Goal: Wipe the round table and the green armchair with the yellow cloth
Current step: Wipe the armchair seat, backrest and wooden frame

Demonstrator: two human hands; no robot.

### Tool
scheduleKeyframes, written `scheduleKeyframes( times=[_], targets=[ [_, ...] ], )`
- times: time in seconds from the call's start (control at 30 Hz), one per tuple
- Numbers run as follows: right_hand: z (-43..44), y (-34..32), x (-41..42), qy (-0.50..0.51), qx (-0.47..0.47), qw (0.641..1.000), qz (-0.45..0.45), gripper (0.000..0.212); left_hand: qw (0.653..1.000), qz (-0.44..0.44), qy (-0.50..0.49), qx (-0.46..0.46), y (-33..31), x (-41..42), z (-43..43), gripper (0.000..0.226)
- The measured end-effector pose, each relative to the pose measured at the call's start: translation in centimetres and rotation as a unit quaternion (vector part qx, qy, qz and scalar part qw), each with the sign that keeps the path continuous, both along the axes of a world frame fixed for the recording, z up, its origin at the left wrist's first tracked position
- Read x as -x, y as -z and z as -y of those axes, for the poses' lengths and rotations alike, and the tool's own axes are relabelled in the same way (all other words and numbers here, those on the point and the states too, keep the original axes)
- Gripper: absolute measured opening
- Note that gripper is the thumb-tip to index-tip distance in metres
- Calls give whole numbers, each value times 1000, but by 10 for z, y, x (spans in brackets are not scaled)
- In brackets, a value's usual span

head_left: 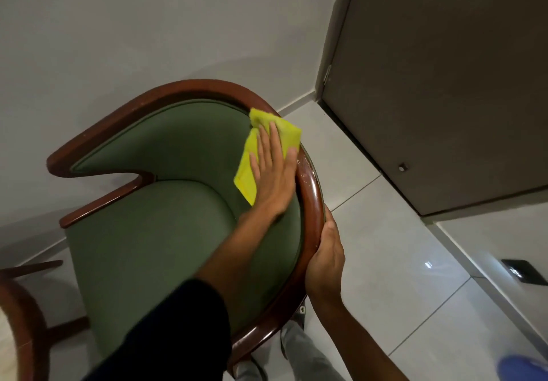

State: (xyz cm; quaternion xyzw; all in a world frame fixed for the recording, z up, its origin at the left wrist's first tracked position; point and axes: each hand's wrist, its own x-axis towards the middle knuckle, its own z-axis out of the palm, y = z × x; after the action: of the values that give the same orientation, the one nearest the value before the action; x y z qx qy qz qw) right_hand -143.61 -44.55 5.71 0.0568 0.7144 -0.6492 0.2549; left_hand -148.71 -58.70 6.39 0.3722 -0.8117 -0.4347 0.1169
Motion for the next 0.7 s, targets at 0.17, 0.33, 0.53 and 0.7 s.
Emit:
scheduleKeyframes(
  times=[0.17,0.33,0.53,0.7],
  targets=[
    [-5,8,6,-4,86,991,107,45,994,-39,74,72,-2,-3,8,51],
    [-24,5,-19,-61,-64,993,-79,46,928,-52,316,189,-1,-60,-41,42],
    [-66,17,-60,-207,-283,849,-394,56,870,32,394,296,-19,-30,16,47],
    [-62,15,-63,-276,-324,783,-454,54,893,90,307,316,-36,31,73,44]
  ],
)
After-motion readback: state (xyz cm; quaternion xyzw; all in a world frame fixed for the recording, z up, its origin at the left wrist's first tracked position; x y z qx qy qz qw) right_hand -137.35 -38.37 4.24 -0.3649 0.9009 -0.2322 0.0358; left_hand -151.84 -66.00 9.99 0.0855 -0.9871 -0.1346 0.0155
